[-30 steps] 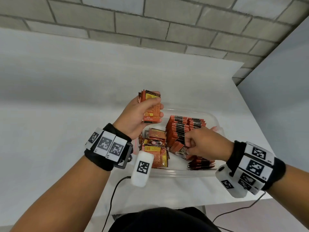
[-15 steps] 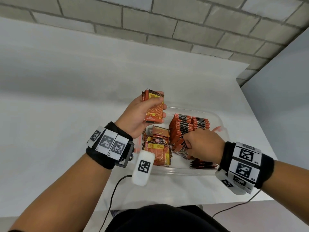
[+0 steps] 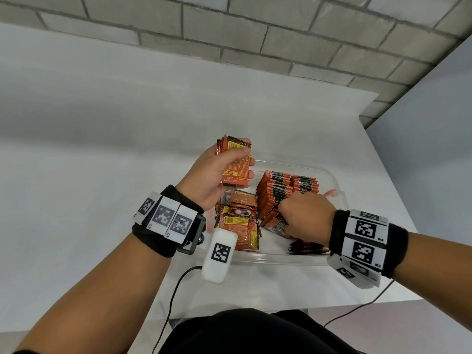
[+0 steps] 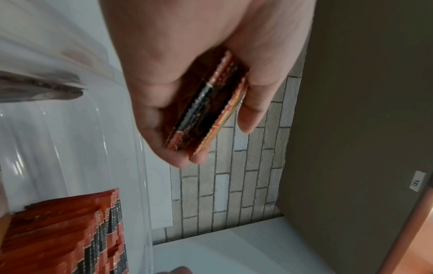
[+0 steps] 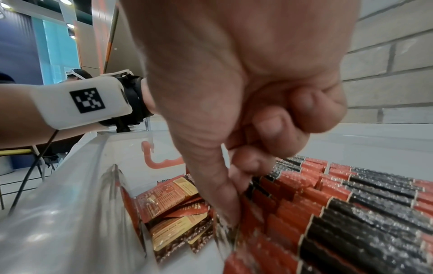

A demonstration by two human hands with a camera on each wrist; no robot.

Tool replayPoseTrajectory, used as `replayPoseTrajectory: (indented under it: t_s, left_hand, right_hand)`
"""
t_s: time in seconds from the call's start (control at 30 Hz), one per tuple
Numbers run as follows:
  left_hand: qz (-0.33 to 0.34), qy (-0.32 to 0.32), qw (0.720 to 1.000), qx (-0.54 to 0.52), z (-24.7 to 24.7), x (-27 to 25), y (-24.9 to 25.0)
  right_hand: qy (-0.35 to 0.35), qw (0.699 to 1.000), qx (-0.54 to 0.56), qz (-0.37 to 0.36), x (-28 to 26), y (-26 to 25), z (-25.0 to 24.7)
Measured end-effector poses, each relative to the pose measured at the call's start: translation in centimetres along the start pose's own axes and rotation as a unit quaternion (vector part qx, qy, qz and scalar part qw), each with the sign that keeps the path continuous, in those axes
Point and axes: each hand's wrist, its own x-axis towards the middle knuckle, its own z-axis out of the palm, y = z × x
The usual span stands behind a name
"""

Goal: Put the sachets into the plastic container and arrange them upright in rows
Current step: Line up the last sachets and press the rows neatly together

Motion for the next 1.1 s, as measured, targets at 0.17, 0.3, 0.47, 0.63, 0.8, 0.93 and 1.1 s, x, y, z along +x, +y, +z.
replayPoseTrajectory:
  t_s: [0.17,0.3,0.47,0.63,0.8,0.93,1.1]
  left_hand:
    - [-0.002,0.004,1.0,0.0,-0.1,0.1,-0.1]
    - [-0.002,0.003,1.0,0.001,0.0,0.1,0.0]
    - [-0.002,0.0,1.0,0.004,0.1,0.0,0.0]
    - [-0.004,0.003,1.0,0.007,0.1,0.0,0.1]
    - [-0.005,-0.001,1.0,0.005,0.1,0.1,0.0]
    - [-0.005,-0.003,1.0,0.0,0.2,0.1,-0.1]
    - [-0.007,0.0,1.0,-0.024,0.1,0.2,-0.2]
  right_hand:
    - [-0.005,1.0,-0.012,-0.015,0.0,0.0,0.1]
    - [-0.002,1.0,-0.018,-0.019,0.2,0.2,0.3]
    - [0.01,1.0,-0.004,-0.021,0.4,0.4,0.3]
    - [0.005,1.0,-0.004,-0.025,0.5,0.4,0.4]
    - [0.001,1.0,0.007,-0.026,0.4,0.7,0.3]
    - [0.008,0.999,0.013,-0.03,0.3,0.9,0.2]
    - [0.023,0.998,0.048,-0.026,0.1,1.0,0.3]
